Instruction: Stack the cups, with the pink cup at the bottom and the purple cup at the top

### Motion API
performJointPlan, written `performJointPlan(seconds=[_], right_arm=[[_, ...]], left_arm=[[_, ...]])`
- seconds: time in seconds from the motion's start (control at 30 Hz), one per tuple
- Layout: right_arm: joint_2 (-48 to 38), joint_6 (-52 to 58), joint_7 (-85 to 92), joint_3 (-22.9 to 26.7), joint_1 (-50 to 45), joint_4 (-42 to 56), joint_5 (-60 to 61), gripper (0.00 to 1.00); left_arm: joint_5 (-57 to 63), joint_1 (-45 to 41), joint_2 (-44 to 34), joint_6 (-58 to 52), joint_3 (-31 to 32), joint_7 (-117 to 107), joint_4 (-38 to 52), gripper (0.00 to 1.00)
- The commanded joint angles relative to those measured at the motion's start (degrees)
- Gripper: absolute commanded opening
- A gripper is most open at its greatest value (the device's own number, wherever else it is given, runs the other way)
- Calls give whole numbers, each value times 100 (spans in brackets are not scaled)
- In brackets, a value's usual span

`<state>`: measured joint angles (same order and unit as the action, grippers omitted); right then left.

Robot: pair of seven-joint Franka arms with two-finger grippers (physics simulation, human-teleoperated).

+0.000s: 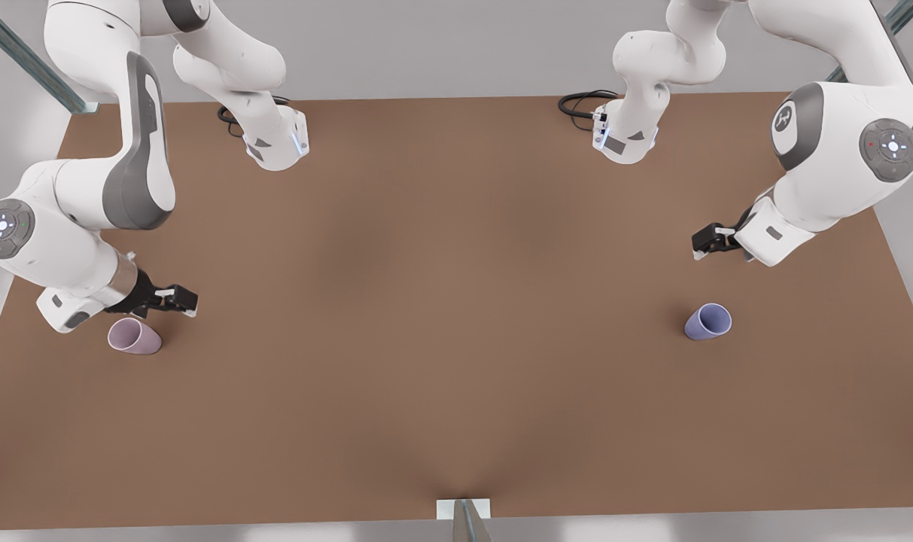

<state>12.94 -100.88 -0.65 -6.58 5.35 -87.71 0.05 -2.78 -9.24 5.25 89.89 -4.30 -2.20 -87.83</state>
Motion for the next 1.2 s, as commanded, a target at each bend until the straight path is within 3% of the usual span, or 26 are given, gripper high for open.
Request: performJointPlan(seconds=[0.0, 0.13, 0.43, 0.73, 0.9, 1.17], right_arm=[[50, -204, -23, -1, 1, -1, 4, 100], [68, -204, -14, -1, 10, -10, 4, 100], [226, -978, 768, 105, 915, -1108, -225, 100], [947, -1610, 2552, 113, 2374, -1082, -321, 100], [1641, -2445, 2710, 105, 2322, -1056, -339, 100], [2046, -2920, 3361, 96, 2603, -1064, -321, 100]], left_arm=[[14, -7, 11, 38, -1, -70, 3, 100], [137, -7, 485, -261, -19, -131, 275, 100], [137, -7, 494, 73, 16, -122, 161, 100], [137, -7, 441, -33, 16, -114, 55, 100], [137, -7, 433, -68, 16, -61, 47, 100], [146, -7, 441, -68, 8, -61, 47, 100]])
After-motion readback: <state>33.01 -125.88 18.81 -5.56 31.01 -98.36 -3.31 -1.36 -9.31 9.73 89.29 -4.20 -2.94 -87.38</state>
